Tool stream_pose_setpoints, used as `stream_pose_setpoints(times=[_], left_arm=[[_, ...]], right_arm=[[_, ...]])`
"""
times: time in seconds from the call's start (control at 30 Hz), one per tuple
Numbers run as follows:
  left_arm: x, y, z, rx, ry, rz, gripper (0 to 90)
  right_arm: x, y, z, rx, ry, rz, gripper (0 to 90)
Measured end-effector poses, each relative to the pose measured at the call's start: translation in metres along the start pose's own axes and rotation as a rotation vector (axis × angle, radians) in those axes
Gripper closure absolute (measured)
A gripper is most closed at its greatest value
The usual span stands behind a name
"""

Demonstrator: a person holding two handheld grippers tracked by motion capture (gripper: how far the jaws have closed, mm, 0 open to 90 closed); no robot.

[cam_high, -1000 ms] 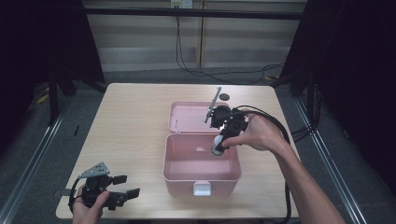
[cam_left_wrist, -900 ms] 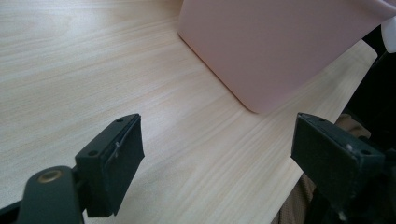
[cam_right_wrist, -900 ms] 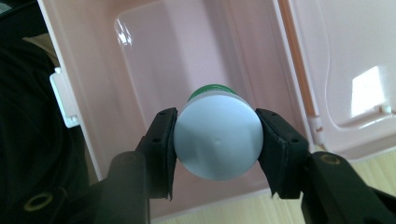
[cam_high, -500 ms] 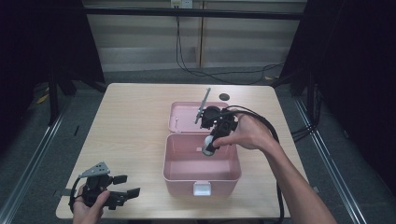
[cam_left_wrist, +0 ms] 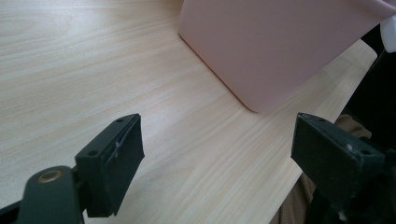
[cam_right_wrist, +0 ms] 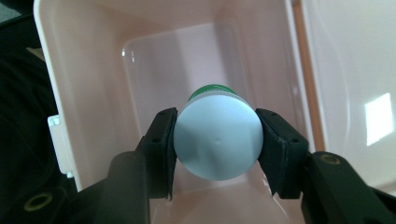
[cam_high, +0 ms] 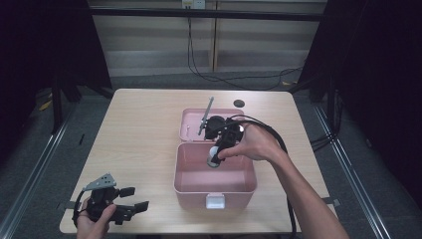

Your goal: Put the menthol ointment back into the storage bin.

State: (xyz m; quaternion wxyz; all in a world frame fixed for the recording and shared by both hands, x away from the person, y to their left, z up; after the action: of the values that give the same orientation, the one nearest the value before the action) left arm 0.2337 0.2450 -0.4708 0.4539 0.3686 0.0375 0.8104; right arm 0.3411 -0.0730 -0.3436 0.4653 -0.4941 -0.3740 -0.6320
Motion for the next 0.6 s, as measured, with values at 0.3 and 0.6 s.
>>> stream_pose_setpoints(times=[0.3,0.6], left_arm=[[0.000,0.000,0.000,0.001,0.000,0.000,16.7],[0.000,0.000,0.000,-0.001,0.002,0.000,17.2]], right_arm=[[-0.013,-0.004,0.014,0.035,0.004,0.010,50.9],[-0.023,-0.008,0.024,0.079,0.008,0.012,51.0]])
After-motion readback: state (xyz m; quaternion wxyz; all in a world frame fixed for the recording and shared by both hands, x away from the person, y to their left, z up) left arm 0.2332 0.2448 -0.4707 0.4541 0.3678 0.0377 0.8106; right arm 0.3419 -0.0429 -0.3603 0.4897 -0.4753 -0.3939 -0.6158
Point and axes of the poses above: each handheld gripper's, and its own axes: x roughly backward along the jaws, z roughly out of its top, y roughly to its right, the point moved 2 cm from there along -x, roughly forward along the jaws, and after that the axes turned 3 degrees about -z, right-handed, at the moved point
